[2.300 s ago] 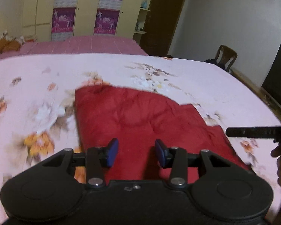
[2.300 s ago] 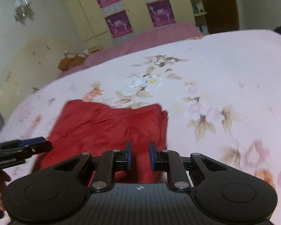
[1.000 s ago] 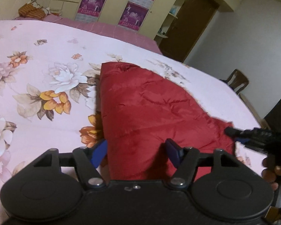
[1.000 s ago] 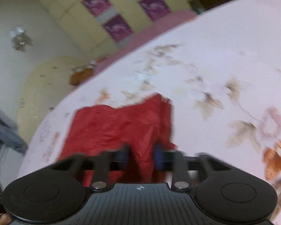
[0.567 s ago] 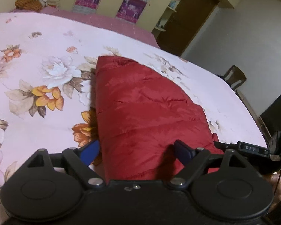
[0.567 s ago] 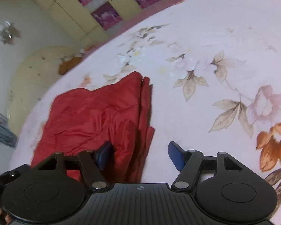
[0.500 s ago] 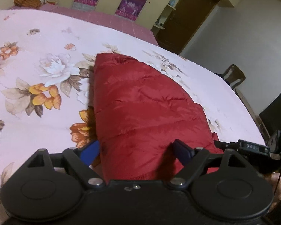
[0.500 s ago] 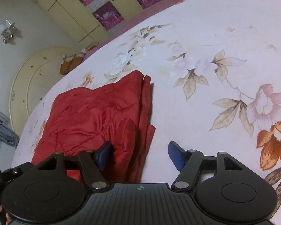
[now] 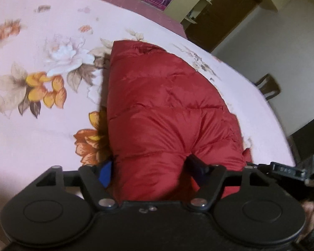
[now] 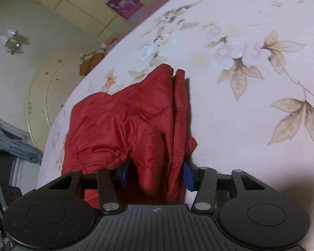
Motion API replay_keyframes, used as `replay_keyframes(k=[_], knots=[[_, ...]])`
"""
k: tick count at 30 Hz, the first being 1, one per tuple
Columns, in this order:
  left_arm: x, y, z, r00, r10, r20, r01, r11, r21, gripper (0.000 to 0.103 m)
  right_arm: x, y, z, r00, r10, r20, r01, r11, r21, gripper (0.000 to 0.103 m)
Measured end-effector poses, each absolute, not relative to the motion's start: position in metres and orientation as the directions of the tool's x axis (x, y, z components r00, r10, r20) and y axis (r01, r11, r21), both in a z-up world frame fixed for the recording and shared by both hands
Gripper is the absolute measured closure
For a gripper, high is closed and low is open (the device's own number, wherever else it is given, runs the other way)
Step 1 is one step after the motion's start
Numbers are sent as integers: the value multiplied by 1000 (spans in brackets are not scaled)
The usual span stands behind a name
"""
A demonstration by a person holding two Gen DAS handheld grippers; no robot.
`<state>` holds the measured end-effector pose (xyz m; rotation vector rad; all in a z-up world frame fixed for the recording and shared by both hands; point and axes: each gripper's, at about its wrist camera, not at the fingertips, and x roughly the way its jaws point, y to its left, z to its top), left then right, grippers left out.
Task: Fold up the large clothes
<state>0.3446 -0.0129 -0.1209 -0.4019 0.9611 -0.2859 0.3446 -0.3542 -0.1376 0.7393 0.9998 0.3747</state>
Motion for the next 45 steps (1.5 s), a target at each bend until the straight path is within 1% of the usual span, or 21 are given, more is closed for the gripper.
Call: replay_keyframes(k=[1,2,4,9,16,20,26,33,39,45], knots=[[343,-20,-116,550,-382,-742,79,909,-409,37,343,-355,-134,509,609,-608,28,694,719,78],[341,-28,-112,557,-354,-751,103,927,-361,38,336,-356,-127,528,598,-602,2,708,706,83],[339,-34,-111,565,-326,-758,120,941,-316,38,333,-346,-124,536,566,-626,-25,752,658,83],[336,-36,-110,572,-312,-759,115,946,-302,40,339,-334,-126,516,540,-664,-23,785,620,83],[330,-35,-98,586,-322,-744,163,946,-280,50,325,-333,-104,563,526,-637,-25,781,623,86],[323,-21,-85,612,-351,-708,195,935,-295,51,316,-319,-85,589,507,-630,-29,792,610,86],[313,33,-60,657,-378,-652,222,924,-312,51,302,-269,-52,627,480,-613,-61,815,576,86],[311,118,-49,681,-366,-634,198,926,-321,51,313,-178,-29,631,492,-600,-123,827,549,86],[311,187,-49,683,-340,-646,166,934,-316,51,331,-96,-41,602,522,-605,-170,824,541,86],[331,247,-70,655,-339,-676,112,927,-357,51,356,-29,-72,558,544,-626,-196,820,537,86]])
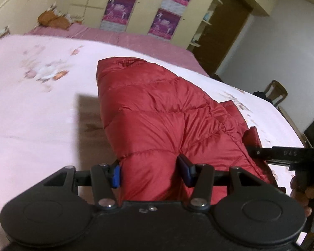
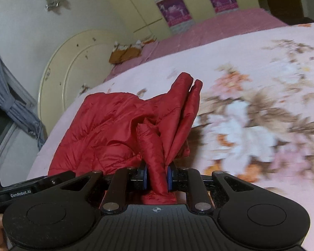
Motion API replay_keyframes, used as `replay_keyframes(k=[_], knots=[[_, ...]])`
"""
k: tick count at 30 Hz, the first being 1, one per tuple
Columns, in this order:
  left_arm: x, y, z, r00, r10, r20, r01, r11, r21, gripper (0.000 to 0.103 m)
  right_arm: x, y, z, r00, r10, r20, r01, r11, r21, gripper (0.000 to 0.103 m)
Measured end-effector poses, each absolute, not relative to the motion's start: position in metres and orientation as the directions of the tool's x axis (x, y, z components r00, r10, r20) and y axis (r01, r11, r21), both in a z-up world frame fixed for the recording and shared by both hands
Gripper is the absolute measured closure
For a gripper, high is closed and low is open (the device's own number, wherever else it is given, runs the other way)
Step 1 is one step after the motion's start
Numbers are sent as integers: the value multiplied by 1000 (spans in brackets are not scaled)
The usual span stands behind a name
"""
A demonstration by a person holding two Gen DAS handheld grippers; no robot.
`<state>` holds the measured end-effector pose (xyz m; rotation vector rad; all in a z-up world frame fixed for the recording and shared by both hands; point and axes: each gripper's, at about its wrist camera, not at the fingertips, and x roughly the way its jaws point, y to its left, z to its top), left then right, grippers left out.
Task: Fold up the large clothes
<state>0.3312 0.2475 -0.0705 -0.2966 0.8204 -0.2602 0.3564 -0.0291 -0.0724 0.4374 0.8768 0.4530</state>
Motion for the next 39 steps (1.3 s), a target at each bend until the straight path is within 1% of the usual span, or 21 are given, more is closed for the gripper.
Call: replay_keyframes(k=[3,6,12,13,14,15,16,17,18,19,20,23,26,30,33,35,37,39], knots=[[343,264,-90,625,-348,-699,88,921,-380,51,370,-10,-94,531,543,-651,-186,824,535,86],[340,275,-104,621,-376,-688,83,904,-420,51,377,-2,-114,514,516,-686,-163,843,512,86],[342,286,-106,619,-398,-677,87,891,-445,47,377,-7,-125,508,519,-687,-150,839,523,86],[344,293,-105,622,-399,-674,88,891,-446,42,377,-9,-122,509,516,-689,-152,842,518,86],[342,301,-103,636,-392,-664,90,893,-441,32,376,-12,-118,517,510,-687,-152,845,513,85],[336,308,-97,658,-382,-649,91,896,-435,27,371,-15,-109,529,496,-689,-148,853,501,78],[331,315,-93,678,-373,-633,92,898,-430,29,365,-20,-98,557,463,-690,-144,871,469,71],[329,322,-89,696,-367,-618,93,899,-428,32,359,-24,-86,599,437,-671,-159,886,435,67],[331,326,-87,703,-367,-609,95,897,-431,35,357,-26,-76,622,443,-645,-184,884,430,67],[337,326,-86,703,-374,-605,104,895,-433,44,358,-23,-67,628,463,-626,-210,875,437,67],[347,321,-84,702,-388,-597,126,893,-432,49,361,-16,-61,632,477,-611,-237,869,434,68],[376,294,-77,702,-422,-574,209,892,-400,53,376,30,-54,629,493,-601,-344,870,354,68],[410,272,-79,681,-439,-586,258,893,-369,54,398,66,-63,606,506,-613,-384,862,332,69],[441,258,-98,639,-424,-642,264,904,-335,54,423,91,-85,580,482,-657,-396,872,289,69],[444,262,-107,627,-431,-649,263,901,-345,54,434,83,-106,577,442,-687,-359,893,273,68],[441,270,-109,638,-415,-649,252,909,-333,57,435,63,-115,573,451,-684,-334,891,308,68],[440,279,-114,645,-408,-647,236,911,-340,57,434,54,-120,582,421,-696,-309,906,289,68],[441,283,-114,650,-393,-651,221,917,-332,57,434,44,-125,578,416,-702,-289,909,301,68]])
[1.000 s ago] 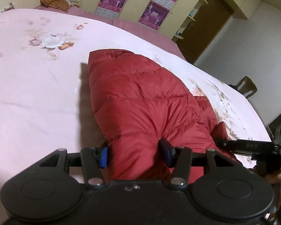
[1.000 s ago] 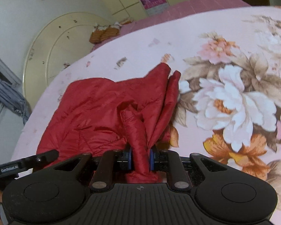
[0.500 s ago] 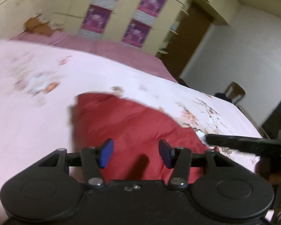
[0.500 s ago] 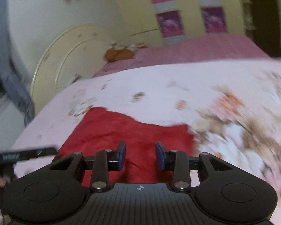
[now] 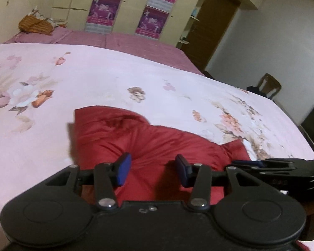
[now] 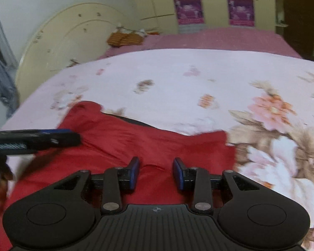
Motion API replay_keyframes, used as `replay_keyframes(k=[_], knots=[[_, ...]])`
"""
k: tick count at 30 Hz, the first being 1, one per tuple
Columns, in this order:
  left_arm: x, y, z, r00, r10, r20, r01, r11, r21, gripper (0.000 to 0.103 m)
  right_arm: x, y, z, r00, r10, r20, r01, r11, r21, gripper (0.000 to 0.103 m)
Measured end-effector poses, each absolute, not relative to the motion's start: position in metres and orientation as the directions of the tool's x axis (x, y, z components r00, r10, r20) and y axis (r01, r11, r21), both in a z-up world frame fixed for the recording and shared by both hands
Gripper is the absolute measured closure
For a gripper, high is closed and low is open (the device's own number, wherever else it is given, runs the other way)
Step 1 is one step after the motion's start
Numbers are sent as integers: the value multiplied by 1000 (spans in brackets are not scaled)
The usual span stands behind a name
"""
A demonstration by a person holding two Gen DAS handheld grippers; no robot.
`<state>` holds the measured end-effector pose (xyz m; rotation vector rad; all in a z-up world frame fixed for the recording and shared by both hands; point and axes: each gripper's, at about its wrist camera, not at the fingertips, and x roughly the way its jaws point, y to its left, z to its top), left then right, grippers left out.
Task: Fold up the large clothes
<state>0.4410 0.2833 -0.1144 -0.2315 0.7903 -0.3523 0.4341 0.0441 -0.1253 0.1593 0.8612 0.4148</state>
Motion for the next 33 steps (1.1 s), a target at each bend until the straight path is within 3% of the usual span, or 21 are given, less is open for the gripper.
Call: replay_keyframes(k=[3,6,10,14,19,22,28,33], knots=[[430,289,-102,660,-383,-646,207,920,-334,57,428,33,-121,587,393,-707,-274,919,283,68],[394,293,-83,686,-428,-589,239,897,-372,57,400,24,-91,637,414,-650,-296,910,289,68],[343,268,-75,680,-445,-583,315,895,-315,57,355,29,-76,632,492,-599,-424,866,264,68],[323,244,-93,688,-357,-632,332,929,-164,54,345,31,-106,622,415,-664,-395,899,191,68],[323,240,-98,689,-324,-649,297,942,-155,57,349,16,-126,617,374,-692,-321,923,213,68],[304,244,-81,704,-336,-625,288,940,-182,57,334,11,-107,640,366,-676,-303,928,216,68],[248,237,-65,724,-378,-578,330,924,-191,57,258,20,-53,647,522,-555,-454,849,269,68],[232,230,-89,721,-317,-617,312,943,-120,56,235,52,-79,599,501,-625,-540,829,147,68]])
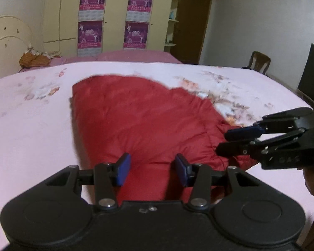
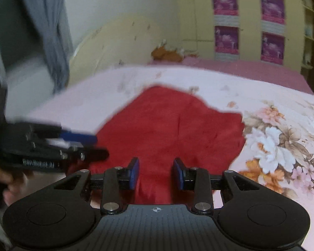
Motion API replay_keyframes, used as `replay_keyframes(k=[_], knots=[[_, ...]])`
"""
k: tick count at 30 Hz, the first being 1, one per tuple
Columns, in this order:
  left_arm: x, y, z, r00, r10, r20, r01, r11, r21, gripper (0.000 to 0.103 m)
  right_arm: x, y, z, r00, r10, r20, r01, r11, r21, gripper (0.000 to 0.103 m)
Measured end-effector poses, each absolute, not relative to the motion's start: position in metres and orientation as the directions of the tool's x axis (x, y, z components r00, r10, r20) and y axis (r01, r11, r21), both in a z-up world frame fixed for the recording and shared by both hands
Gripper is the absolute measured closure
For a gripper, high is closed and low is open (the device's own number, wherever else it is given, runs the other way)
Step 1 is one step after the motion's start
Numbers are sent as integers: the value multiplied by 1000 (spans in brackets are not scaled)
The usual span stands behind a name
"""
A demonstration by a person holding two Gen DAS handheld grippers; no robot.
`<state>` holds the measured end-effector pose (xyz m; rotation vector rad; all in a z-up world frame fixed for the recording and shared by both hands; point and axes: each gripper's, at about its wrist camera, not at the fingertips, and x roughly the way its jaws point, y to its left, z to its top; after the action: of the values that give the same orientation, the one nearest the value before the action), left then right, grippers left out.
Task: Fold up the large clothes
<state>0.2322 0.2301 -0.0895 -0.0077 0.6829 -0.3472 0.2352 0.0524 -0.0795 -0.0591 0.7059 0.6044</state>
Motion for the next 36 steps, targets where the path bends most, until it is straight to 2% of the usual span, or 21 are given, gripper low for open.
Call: replay_keyframes(k=[4,11,17,20,22,25,26,27,28,29,31,36], knots=[[218,240,-97,736,-313,-600,285,948,-145,57,228,53,-99,606,448,-657,-545,836,68,68],[213,237,-103,756,-244,-608,242,966,-87,55,235,48,-118,588,440,-679,-519,849,101,68],[204,241,-99,744,-208,-635,188,977,-100,55,223,49,-117,594,409,-693,-492,866,90,68],[204,241,-99,726,-178,-664,193,980,-52,54,221,50,-111,592,393,-704,-481,873,82,68],[202,246,-99,701,-118,-704,141,990,-25,53,217,43,-102,597,381,-706,-438,892,111,68],[175,252,-79,723,-92,-684,79,996,-51,54,200,23,-83,639,311,-703,-338,935,105,68],[163,250,-69,741,-91,-665,71,996,-58,43,189,13,-75,654,308,-691,-307,943,129,62],[150,247,-58,761,-92,-642,55,995,-78,31,180,7,-69,664,301,-684,-279,949,146,21],[137,245,-47,782,-89,-617,40,995,-94,8,166,0,-61,690,295,-661,-252,954,163,0],[122,239,-34,813,-80,-577,29,995,-97,0,153,-5,-55,722,298,-625,-242,954,175,0],[100,227,-17,852,-45,-522,17,998,-59,0,133,-9,-44,735,296,-610,-231,955,185,0],[74,206,-1,823,-27,-568,16,1000,-24,0,99,-12,-23,744,258,-616,-196,966,168,0]])
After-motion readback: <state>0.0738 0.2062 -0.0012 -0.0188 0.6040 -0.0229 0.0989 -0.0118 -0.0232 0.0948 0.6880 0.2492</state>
